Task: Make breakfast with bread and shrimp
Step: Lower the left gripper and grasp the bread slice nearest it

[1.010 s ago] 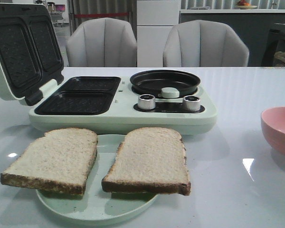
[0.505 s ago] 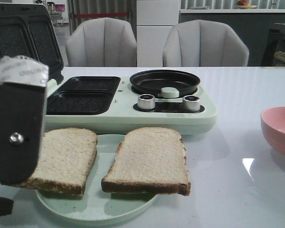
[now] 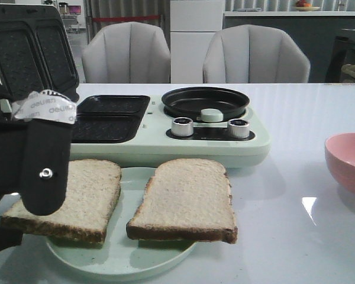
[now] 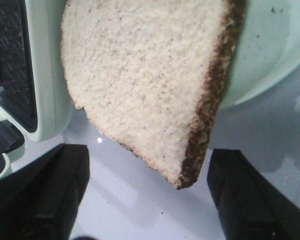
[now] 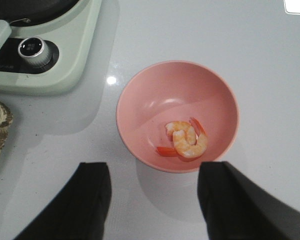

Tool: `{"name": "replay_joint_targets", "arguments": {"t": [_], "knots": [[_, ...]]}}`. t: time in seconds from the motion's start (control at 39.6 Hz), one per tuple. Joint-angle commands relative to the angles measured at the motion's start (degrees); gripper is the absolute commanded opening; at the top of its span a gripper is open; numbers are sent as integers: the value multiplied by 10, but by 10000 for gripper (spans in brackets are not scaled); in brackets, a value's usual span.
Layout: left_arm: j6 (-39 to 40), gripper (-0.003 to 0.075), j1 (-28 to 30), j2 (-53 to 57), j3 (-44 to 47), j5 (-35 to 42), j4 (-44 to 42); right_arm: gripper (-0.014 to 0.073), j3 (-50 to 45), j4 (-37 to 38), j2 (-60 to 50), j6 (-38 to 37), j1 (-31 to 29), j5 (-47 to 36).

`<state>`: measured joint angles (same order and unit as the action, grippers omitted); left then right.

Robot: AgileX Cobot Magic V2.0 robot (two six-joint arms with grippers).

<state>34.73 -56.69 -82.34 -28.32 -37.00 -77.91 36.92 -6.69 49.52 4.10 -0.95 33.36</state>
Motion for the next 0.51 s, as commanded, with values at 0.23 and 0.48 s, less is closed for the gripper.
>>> {"name": "replay_joint_targets", "arguments": {"t": [0.23,0.48], "knots": [[18,529,31,-17,-14,39,-44,499,20,-3,-2,3,-3,-40],[22,398,31,-31,-14,37,-51,499,20,-3,-2,3,-3,-40]]}}
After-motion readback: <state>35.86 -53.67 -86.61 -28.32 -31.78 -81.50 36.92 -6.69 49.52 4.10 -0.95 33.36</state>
